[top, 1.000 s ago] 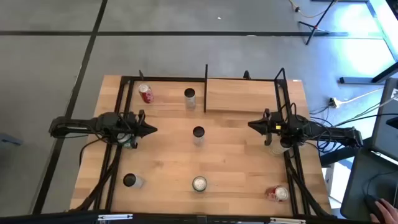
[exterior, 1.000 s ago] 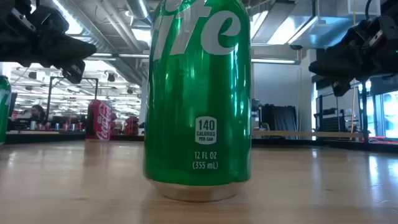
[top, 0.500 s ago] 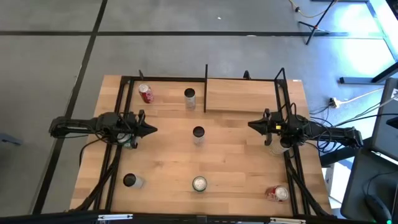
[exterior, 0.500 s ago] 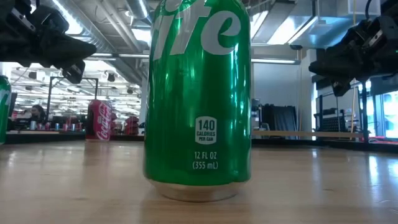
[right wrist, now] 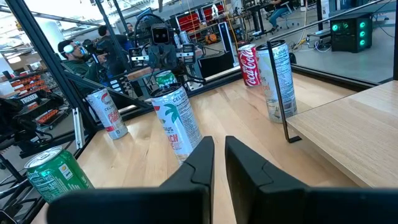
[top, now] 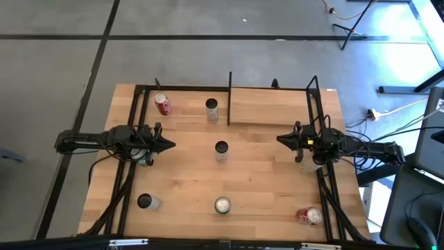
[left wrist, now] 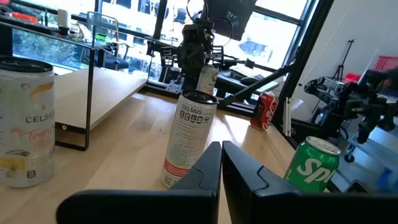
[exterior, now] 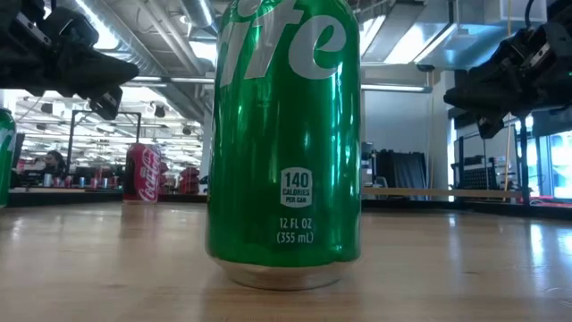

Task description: Place canned beverage on shelf

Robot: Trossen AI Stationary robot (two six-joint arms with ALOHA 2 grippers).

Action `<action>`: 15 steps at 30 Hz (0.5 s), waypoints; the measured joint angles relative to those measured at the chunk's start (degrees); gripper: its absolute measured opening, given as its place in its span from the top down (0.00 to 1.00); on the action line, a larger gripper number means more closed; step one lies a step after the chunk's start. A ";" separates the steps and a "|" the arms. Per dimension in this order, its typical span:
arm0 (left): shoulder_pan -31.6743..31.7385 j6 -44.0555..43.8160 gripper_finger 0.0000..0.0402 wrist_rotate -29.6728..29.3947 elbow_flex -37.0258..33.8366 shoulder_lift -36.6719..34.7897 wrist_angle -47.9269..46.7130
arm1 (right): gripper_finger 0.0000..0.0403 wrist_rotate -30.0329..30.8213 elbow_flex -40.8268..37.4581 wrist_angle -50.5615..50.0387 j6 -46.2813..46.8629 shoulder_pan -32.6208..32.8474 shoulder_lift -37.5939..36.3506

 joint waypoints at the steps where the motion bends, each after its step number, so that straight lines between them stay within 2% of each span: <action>1: 0.00 3.17 0.98 -1.01 -0.01 0.01 0.32 | 0.93 0.01 0.00 -0.01 -0.01 0.02 0.00; 4: 0.00 8.16 0.98 -4.37 0.03 0.00 0.96 | 0.93 0.00 0.00 0.00 0.00 0.02 0.00; 10: -0.02 8.10 0.98 -6.24 -0.01 0.02 3.76 | 0.93 0.01 0.00 -0.02 -0.05 0.02 0.02; 13: 0.00 3.00 0.98 -9.37 0.03 -0.02 10.09 | 0.93 1.47 0.00 0.23 -3.49 0.02 0.02; 15: 0.00 -0.47 0.98 -13.75 0.03 0.02 13.61 | 0.93 2.64 0.00 0.46 -4.87 0.02 0.02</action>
